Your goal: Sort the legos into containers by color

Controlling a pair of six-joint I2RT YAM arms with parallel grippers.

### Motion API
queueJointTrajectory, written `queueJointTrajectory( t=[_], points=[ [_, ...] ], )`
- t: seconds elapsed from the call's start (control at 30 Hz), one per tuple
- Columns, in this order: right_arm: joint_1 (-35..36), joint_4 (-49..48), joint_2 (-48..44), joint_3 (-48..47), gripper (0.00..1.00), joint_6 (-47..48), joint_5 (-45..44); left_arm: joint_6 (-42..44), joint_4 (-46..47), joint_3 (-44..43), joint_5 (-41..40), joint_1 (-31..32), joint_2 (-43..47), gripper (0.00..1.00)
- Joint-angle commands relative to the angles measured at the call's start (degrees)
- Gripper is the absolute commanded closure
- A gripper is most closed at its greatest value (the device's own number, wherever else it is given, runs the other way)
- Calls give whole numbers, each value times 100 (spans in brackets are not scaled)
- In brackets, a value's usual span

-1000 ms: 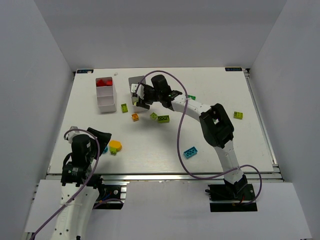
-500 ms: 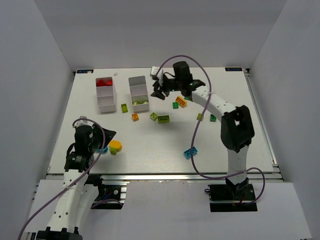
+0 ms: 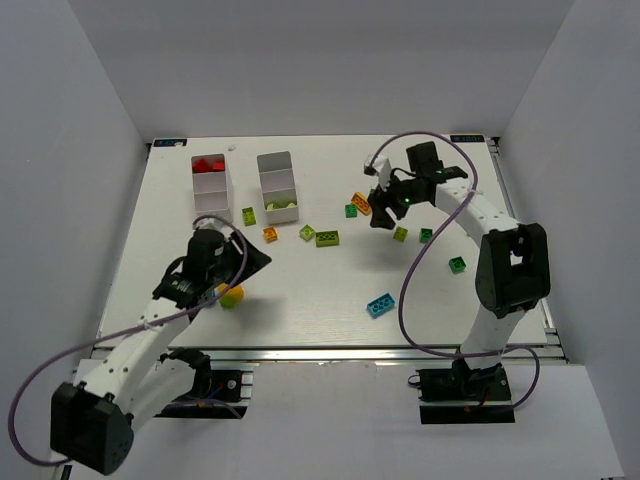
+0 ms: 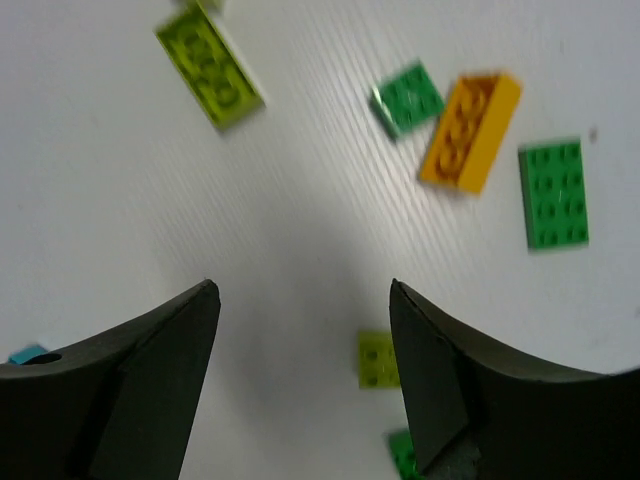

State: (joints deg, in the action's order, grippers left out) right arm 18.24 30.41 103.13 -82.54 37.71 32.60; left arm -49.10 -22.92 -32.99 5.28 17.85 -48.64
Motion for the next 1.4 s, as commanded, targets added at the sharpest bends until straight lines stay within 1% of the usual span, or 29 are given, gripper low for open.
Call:
queueJointTrajectory(
  t=[0.0, 0.07, 0.1, 0.17, 0.2, 0.23, 0.27, 0.3, 0.4, 0.43, 0.47, 0.53, 0.67, 0.87, 1.0, 1.13, 1.37],
  points=[
    [-294, 596, -399, 264, 26, 253, -701, 76, 296, -522, -710, 709, -669, 31],
    [-531, 650, -547, 502, 25, 385, -720, 94, 375, -673, -1028, 930, -1005, 29],
    [-645, 650, -583, 546, 25, 360, -563, 111, 376, -873, -1116, 1088, -1355, 29],
    [-962, 746, -680, 564, 26, 263, -334, 216, 384, -1138, -1336, 1194, -1752, 27],
    [-1119, 799, -689, 546, 26, 219, -124, 260, 358, -1487, -1397, 1291, -2198, 27],
    [-1164, 843, -707, 546, 27, 193, -61, 278, 288, -1700, -1650, 1344, -2454, 26],
    [-1200, 878, -733, 572, 27, 184, 0, 278, 122, -1928, -1766, 1414, -2727, 25],
    [-1235, 870, -742, 599, 27, 140, 18, 278, -45, -2470, -1863, 1441, -3321, 25],
    [-1253, 765, -830, 730, 27, 9, 123, 138, -818, -3395, -2293, 1555, -4247, 24],
    [-1253, 729, -856, 757, 27, -36, 159, 94, -985, -3946, -2373, 1590, -4763, 23],
    [-1244, 703, -882, 783, 27, -62, 194, 7, -1256, -4187, -2478, 1660, -4995, 23],
    [-1261, 668, -909, 810, 27, -106, 194, -143, -1451, -4696, -2575, 1713, -5477, 22],
    [-1305, 606, -918, 871, 27, -124, 220, -521, -1514, -5023, -2672, 1801, -5902, 21],
    [-1393, 571, -865, 889, 27, -194, 317, -1136, -2041, -5604, -2997, 1872, -6552, 20],
    [-1437, 553, -874, 933, 27, -203, 379, -1295, -1743, -5586, -3050, 1907, -6719, 20],
    [-1472, 536, -909, 1021, 27, -212, 414, -1418, -1857, -5753, -3331, 1933, -6965, 20],
    [-1516, 501, -953, 1126, 27, -221, 475, -1497, -1584, -5797, -3683, 2012, -7124, 21]
  ],
)
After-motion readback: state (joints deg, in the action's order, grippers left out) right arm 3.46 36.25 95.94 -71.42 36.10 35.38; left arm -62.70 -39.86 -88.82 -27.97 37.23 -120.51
